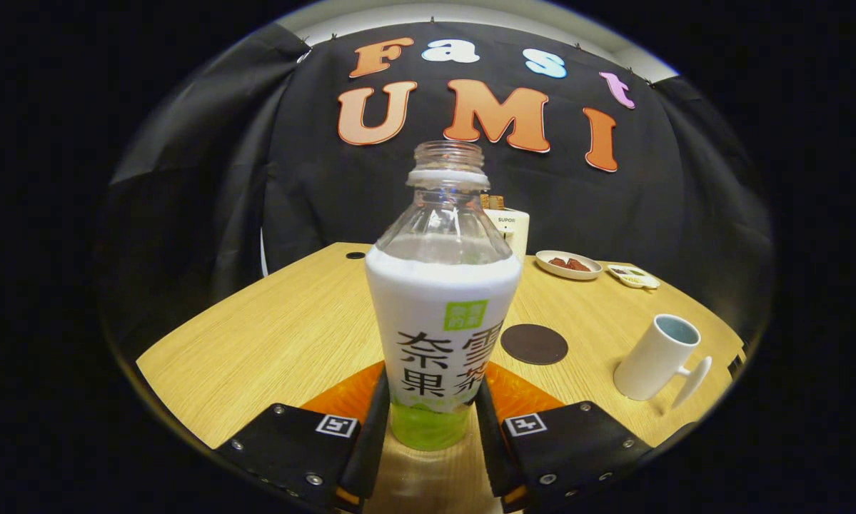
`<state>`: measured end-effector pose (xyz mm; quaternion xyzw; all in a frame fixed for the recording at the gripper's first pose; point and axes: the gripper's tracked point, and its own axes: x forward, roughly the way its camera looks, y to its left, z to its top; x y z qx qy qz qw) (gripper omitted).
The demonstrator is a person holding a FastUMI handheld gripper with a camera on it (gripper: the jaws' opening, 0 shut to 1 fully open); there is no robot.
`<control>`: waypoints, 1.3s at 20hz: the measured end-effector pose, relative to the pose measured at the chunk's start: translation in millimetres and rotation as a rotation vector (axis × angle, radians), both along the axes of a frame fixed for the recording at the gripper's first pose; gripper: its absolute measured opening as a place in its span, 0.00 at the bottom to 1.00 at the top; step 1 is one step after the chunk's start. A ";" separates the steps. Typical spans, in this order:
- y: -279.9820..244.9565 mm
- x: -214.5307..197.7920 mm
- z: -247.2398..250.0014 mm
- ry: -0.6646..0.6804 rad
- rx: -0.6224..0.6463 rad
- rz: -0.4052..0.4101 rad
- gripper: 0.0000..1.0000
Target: Take the bottle from table, then pour the juice into the cup, finally place the bottle on the coaster
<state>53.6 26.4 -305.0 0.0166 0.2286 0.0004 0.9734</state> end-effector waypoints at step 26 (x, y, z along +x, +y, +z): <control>-61.3 26.9 64.1 -0.119 0.947 -0.233 0.57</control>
